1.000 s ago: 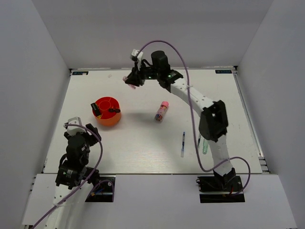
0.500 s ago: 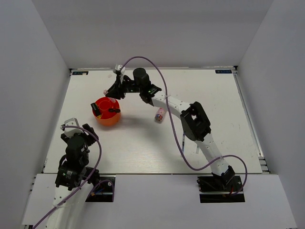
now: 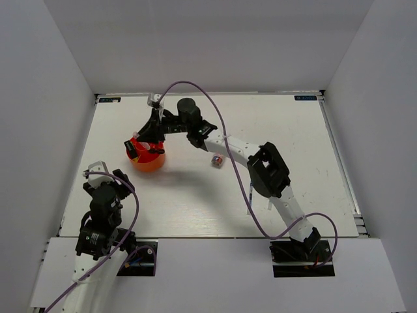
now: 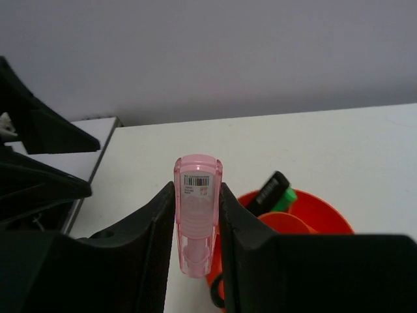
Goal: Sort the stationery into containers
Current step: Place the stationery into the container, then grab a piece of stationery with the right arm
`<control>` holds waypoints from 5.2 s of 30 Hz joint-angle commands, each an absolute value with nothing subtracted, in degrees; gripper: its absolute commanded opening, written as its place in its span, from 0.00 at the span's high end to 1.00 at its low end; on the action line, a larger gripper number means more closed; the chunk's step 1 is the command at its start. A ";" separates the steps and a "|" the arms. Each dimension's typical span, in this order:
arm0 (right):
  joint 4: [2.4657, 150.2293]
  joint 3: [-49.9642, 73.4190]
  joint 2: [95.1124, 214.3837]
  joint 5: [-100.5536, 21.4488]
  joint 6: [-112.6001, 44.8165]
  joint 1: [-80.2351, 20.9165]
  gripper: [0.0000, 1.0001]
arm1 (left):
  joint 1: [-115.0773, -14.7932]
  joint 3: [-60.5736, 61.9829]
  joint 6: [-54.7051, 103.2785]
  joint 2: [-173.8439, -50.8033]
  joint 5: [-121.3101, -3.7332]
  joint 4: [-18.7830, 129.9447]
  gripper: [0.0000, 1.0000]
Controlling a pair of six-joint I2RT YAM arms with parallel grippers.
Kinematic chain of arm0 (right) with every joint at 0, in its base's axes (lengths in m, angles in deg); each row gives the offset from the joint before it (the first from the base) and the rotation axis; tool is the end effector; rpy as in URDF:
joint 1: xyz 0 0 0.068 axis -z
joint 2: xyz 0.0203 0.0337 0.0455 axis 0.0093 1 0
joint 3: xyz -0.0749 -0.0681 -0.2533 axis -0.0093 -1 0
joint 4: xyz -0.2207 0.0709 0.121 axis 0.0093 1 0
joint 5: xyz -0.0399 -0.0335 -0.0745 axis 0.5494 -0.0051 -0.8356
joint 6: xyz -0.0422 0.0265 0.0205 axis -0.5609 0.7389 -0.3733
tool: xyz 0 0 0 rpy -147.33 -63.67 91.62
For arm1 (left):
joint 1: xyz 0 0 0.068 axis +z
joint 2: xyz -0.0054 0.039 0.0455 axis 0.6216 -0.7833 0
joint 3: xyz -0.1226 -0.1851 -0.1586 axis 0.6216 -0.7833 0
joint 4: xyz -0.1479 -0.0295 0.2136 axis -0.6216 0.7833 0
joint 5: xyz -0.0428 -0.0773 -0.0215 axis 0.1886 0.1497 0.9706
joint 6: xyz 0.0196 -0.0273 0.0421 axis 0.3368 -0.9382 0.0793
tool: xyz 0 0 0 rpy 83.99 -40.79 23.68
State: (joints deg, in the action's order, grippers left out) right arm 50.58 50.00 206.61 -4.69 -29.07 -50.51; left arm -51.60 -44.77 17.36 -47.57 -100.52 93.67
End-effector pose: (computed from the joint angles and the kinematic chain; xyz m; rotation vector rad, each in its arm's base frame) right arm 0.3357 0.4372 0.2943 -1.1246 1.2238 1.3792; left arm 0.0800 -0.0006 0.2519 -0.4281 1.8236 0.1180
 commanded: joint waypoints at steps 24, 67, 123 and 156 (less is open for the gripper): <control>58.96 59.05 212.18 7.04 -57.49 -54.85 1.00 | -51.27 -44.75 17.23 -46.06 -102.69 94.16 0.20; 66.70 45.69 204.89 -5.27 -80.70 -55.99 0.40 | -51.27 -45.10 17.15 -45.01 -103.57 94.33 0.20; 130.25 -5.11 163.67 -51.94 -23.04 -14.69 0.52 | -51.18 -43.60 19.43 -56.52 -76.32 92.93 0.12; 117.24 -15.92 168.24 -49.22 -22.51 -9.41 0.97 | -51.27 -43.60 19.61 -56.17 -77.02 92.93 0.12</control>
